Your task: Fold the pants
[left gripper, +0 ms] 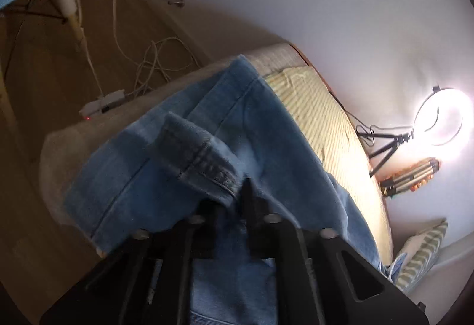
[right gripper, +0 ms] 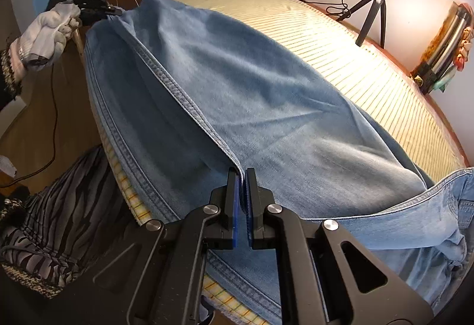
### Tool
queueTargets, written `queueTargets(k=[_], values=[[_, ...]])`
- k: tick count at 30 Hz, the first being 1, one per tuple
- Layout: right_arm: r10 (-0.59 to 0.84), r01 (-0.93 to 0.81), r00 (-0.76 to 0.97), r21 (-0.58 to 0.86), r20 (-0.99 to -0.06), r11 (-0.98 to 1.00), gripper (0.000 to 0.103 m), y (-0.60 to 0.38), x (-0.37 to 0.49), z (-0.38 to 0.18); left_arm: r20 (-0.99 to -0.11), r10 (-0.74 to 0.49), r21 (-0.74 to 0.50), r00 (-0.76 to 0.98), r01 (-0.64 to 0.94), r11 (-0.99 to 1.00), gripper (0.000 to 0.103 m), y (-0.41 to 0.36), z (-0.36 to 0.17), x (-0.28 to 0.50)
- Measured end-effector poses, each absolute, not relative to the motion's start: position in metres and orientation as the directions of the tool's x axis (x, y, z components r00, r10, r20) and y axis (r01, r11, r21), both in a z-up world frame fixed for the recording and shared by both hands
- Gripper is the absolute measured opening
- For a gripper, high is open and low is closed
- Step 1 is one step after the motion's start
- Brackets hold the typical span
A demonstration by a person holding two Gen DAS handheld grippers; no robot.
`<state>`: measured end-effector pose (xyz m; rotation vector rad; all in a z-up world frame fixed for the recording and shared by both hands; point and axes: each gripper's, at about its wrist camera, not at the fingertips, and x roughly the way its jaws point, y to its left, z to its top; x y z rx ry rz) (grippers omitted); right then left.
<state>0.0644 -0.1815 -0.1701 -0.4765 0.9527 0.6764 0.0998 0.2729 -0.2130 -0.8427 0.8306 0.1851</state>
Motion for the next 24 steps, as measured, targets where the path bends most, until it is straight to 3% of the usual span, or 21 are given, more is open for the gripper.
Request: queueTargets(k=[2, 3, 11, 13, 16, 21, 22, 24], values=[[0.302, -0.711, 0.407, -0.091, -0.862, 0.697, 0.005, -0.18, 0.064, -0.17, -0.706, -0.151, -0.605, 0.692, -0.479, 0.636, 0.052, 0.276, -0.214, 0.097], [0.299, -0.712, 0.407, -0.095, -0.863, 0.696, 0.005, -0.18, 0.064, -0.17, -0.706, -0.143, -0.611, 0.694, -0.494, 0.618, 0.055, 0.281, -0.213, 0.094], [0.289, -0.707, 0.413, -0.104, -0.864, 0.7, 0.005, -0.182, 0.06, -0.17, -0.68, -0.101, -0.657, 0.726, -0.543, 0.523, 0.055, 0.313, -0.21, 0.076], [0.287, -0.707, 0.413, -0.106, -0.864, 0.7, 0.005, -0.182, 0.061, -0.17, -0.691, -0.095, -0.635, 0.716, -0.54, 0.552, 0.051, 0.312, -0.206, 0.075], [0.281, -0.708, 0.417, -0.116, -0.864, 0.696, 0.005, -0.18, 0.062, -0.17, -0.696, -0.126, -0.624, 0.706, -0.509, 0.594, 0.029, 0.309, -0.204, 0.078], [0.277, -0.706, 0.431, -0.129, -0.859, 0.696, 0.005, -0.179, 0.063, -0.165, -0.712, -0.112, -0.601, 0.693, -0.519, 0.608, 0.018, 0.311, -0.207, 0.076], [0.276, -0.706, 0.435, -0.135, -0.857, 0.695, 0.005, -0.179, 0.063, -0.164, -0.715, -0.107, -0.597, 0.69, -0.524, 0.608, 0.007, 0.312, -0.207, 0.076], [0.272, -0.704, 0.45, -0.15, -0.851, 0.694, 0.005, -0.178, 0.063, -0.16, -0.723, -0.094, -0.584, 0.685, -0.532, 0.612, 0.007, 0.315, -0.206, 0.076]])
